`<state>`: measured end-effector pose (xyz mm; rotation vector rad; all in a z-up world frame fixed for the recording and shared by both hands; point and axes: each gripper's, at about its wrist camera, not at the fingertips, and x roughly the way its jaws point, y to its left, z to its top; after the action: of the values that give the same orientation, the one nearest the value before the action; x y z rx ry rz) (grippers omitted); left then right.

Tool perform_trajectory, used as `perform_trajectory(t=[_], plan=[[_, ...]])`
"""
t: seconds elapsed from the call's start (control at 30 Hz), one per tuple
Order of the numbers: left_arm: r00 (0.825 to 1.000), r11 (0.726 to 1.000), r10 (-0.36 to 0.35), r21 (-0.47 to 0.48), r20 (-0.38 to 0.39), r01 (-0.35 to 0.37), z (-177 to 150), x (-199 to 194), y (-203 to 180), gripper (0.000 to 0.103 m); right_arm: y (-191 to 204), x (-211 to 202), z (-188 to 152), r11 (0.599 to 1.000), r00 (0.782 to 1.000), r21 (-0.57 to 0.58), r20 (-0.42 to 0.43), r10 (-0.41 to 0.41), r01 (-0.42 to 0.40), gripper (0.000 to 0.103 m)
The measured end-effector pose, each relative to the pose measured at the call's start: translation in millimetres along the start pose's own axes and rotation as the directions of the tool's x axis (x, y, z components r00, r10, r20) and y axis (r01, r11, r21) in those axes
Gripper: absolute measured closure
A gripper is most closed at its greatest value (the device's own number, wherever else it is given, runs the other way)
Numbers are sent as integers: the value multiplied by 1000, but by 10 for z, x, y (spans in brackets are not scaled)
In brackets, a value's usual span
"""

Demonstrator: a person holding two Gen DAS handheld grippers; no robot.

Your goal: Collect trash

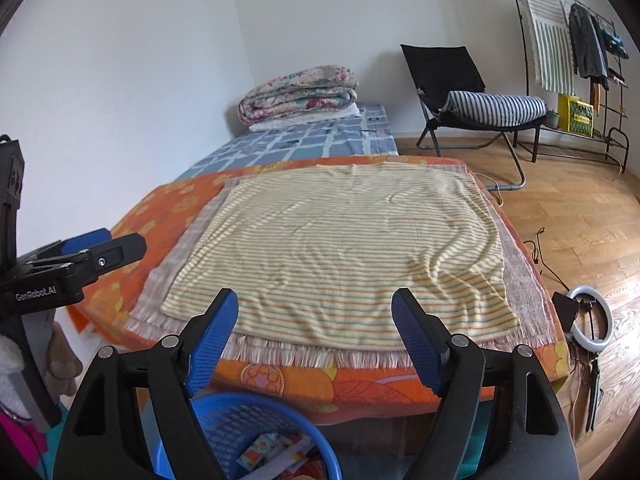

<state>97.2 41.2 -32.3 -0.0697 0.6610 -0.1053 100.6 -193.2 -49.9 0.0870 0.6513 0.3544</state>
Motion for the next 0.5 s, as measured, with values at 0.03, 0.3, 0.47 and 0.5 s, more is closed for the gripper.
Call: perform_trajectory(t=[0.03,0.3,0.47,0.5], plan=[[1000,1000,-2,-8,3,2,1,-14,5,1,0,-2,8,1000,1000,6,9,2,-2,24],[1000,1000,0,-18,8,0,10,-57,5,1,65,3,41,1000,1000,-8,16,2,-2,24],[1000,1000,-1,-21,12,1,14,-72,11,1,103,12,46,1000,1000,-20,5,-23,23,24],[1000,1000,0,-24,12,0,18,-82,14,1,102,17,48,999,1000,-21,2,-28,28,24]])
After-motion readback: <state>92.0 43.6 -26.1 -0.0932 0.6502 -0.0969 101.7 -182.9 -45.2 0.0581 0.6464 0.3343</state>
